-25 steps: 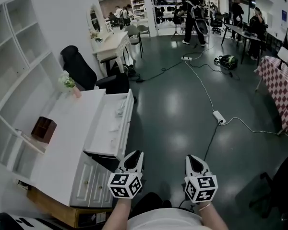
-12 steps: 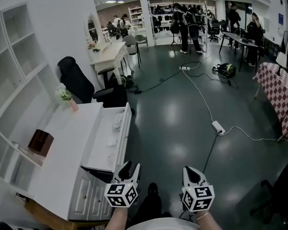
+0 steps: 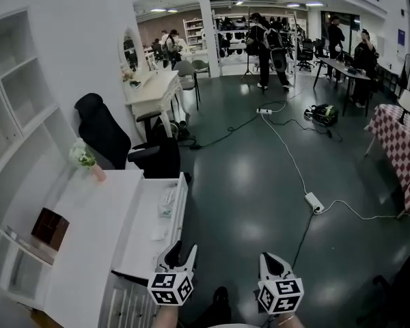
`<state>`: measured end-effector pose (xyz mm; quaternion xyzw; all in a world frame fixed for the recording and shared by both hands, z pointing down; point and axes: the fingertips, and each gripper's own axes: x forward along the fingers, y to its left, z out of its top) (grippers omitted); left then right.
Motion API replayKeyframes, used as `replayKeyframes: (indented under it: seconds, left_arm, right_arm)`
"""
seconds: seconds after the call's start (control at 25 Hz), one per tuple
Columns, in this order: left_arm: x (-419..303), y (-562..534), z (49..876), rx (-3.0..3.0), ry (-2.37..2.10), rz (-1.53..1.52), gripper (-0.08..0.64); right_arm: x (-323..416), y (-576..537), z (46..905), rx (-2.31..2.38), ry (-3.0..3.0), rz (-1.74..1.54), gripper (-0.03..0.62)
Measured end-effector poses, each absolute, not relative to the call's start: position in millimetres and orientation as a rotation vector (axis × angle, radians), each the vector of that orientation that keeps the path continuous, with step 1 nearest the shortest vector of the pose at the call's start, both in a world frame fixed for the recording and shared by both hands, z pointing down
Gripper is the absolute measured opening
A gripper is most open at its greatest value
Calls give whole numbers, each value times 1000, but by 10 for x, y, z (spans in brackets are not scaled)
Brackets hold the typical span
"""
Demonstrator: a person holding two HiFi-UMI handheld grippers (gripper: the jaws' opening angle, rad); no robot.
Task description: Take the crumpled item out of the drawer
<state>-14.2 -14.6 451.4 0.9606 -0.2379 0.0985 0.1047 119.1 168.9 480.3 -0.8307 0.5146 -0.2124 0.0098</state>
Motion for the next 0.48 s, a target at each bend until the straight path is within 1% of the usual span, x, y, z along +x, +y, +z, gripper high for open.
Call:
replayKeyframes:
  seconds: [0.48]
  left_arm:
    - [354, -1362, 4476, 2838, -673, 290, 193]
  right_arm:
    - [1653, 522, 4785, -2618, 1586, -683, 2]
